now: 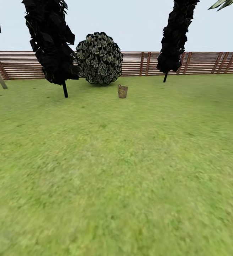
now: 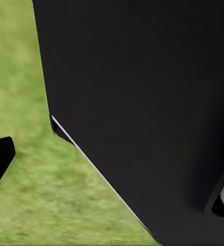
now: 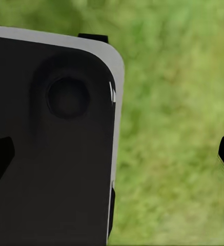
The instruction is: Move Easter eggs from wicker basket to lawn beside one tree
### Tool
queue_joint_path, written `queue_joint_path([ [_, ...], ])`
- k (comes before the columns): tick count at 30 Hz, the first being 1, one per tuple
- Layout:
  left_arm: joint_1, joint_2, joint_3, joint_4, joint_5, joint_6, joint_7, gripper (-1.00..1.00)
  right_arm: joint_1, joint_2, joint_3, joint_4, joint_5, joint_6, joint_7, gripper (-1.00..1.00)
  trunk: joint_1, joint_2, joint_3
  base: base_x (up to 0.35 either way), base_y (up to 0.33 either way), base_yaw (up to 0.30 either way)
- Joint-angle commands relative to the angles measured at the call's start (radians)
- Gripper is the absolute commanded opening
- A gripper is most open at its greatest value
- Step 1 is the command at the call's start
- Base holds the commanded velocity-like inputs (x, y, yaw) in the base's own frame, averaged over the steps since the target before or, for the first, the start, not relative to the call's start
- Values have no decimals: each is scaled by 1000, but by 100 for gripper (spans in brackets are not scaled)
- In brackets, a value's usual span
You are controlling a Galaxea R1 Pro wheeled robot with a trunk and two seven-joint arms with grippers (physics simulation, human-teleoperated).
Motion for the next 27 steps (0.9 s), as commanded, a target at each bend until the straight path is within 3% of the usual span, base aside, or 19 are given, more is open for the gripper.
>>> queue_joint_path([
  [1,1,-1,0,-2,1,-1,1,100,-1,0,1,1,4,-3,0,100,1,0,-1,334,0,0],
  [27,0,0,0,-2,1,-1,1,100,-6,1,1,1,3,4,-1,100,1,0,-1,334,0,0],
])
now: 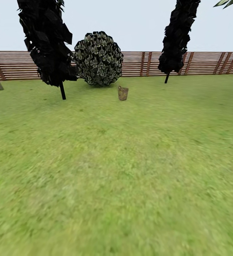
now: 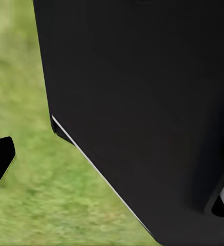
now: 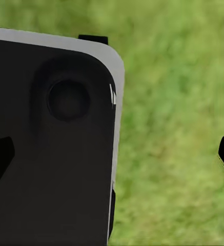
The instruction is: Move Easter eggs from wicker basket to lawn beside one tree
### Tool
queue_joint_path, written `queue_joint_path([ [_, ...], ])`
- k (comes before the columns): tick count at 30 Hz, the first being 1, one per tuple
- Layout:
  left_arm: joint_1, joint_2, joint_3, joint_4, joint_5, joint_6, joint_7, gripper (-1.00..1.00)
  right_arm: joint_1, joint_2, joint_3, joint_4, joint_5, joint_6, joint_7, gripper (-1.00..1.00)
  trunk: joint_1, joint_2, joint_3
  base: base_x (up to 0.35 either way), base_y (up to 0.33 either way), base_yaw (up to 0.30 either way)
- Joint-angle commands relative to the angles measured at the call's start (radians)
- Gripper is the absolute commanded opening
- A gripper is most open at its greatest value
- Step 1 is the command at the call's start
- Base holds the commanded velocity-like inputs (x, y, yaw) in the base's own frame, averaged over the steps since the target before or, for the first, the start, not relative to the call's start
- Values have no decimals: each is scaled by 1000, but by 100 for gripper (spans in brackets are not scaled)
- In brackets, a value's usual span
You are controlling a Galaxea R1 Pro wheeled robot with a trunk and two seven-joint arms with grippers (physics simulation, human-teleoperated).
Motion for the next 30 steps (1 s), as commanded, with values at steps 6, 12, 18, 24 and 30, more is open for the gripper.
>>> queue_joint_path([
  [6,1,0,0,-2,1,-1,1,100,-1,0,1,1,4,-3,0,100,1,0,-1,334,0,0],
  [12,1,0,0,-2,1,-1,1,100,-1,0,1,1,4,-5,0,100,1,0,-1,334,0,0],
  [18,1,0,0,-2,1,-1,1,100,-1,0,1,1,4,-7,0,100,1,0,-1,334,0,0],
  [24,1,0,0,-2,1,-1,1,100,-1,0,1,1,4,-7,0,100,1,0,-1,334,0,0],
  [30,1,0,0,-2,1,-1,1,100,-1,0,1,1,4,-7,-1,100,1,0,-1,334,0,0],
])
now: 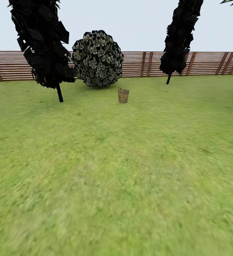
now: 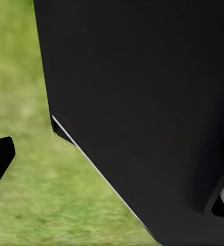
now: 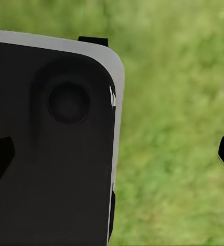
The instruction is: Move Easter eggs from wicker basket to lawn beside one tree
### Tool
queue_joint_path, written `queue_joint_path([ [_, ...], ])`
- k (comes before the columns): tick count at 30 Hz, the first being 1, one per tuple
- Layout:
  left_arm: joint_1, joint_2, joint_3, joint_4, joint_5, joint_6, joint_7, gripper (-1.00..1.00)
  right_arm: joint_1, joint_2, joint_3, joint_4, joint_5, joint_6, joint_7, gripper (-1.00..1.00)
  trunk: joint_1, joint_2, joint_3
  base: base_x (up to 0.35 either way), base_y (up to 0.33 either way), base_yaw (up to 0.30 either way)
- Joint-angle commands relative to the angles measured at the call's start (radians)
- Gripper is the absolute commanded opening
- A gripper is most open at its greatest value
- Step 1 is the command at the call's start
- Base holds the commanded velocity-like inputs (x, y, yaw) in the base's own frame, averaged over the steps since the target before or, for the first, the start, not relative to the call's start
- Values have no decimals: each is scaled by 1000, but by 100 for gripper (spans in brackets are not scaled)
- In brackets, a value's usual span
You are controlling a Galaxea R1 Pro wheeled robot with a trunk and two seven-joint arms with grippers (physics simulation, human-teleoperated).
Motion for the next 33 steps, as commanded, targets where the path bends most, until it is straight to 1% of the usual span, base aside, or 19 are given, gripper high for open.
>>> queue_joint_path([
  [1,1,0,0,-2,1,-1,1,100,-1,0,1,1,4,-3,0,100,1,0,-1,335,0,0],
  [33,1,-1,0,-2,1,-1,1,100,-1,0,1,1,4,-6,-1,100,1,0,-1,334,0,0],
])
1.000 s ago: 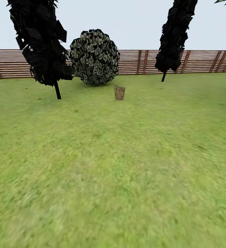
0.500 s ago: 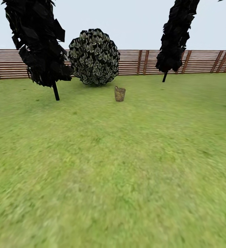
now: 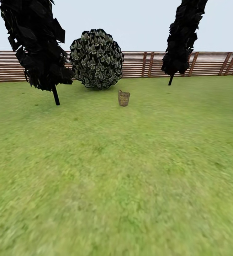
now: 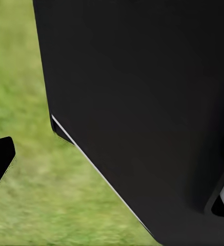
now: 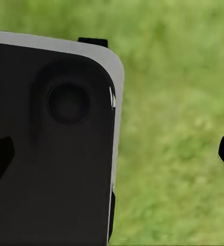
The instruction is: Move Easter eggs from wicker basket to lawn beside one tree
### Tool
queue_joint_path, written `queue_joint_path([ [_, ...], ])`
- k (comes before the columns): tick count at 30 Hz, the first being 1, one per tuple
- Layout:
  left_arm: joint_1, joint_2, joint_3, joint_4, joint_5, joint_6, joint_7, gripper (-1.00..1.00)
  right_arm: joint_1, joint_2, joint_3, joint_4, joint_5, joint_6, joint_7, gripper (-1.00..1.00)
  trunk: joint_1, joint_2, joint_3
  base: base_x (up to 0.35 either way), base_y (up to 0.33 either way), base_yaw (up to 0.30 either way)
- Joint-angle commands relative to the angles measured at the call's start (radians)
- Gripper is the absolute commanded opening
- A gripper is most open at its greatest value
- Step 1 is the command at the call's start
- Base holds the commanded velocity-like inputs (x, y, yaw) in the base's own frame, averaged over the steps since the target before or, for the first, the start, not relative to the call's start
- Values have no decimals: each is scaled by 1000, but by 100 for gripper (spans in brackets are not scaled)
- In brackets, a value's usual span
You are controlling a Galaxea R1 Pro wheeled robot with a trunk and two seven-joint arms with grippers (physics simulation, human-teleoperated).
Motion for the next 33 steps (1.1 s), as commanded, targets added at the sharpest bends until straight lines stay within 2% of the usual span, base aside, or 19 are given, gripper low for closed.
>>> queue_joint_path([
  [1,1,0,0,-2,1,-1,1,100,-1,0,1,1,4,-3,0,100,1,0,-1,334,0,0],
  [33,0,0,0,-2,1,-1,1,100,-1,0,1,1,4,-3,0,100,1,0,-1,334,0,0],
])
